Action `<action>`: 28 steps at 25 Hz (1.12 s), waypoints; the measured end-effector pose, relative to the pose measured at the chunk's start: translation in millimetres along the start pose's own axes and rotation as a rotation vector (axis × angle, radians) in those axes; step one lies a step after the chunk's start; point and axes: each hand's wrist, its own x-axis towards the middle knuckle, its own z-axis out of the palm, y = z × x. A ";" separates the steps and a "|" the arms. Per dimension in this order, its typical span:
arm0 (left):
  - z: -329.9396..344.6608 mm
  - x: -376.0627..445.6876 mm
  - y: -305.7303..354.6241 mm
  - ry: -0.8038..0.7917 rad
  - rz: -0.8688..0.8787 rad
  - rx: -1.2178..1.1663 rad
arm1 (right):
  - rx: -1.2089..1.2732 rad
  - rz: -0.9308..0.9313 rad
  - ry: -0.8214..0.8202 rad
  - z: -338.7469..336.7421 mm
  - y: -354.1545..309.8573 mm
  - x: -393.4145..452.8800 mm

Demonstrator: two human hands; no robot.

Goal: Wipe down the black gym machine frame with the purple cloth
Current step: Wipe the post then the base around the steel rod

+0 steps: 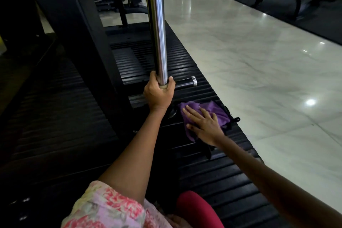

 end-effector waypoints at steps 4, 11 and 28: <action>-1.9 1.0 4.2 -0.018 -0.023 -0.013 | 0.178 0.233 0.022 -11.1 22.7 38.4; -2.1 0.1 1.6 -0.007 -0.019 -0.001 | -0.019 0.201 0.157 7.8 -49.8 13.0; -26.6 -54.6 22.3 -0.076 0.106 0.283 | 0.452 0.401 0.009 2.2 50.0 50.9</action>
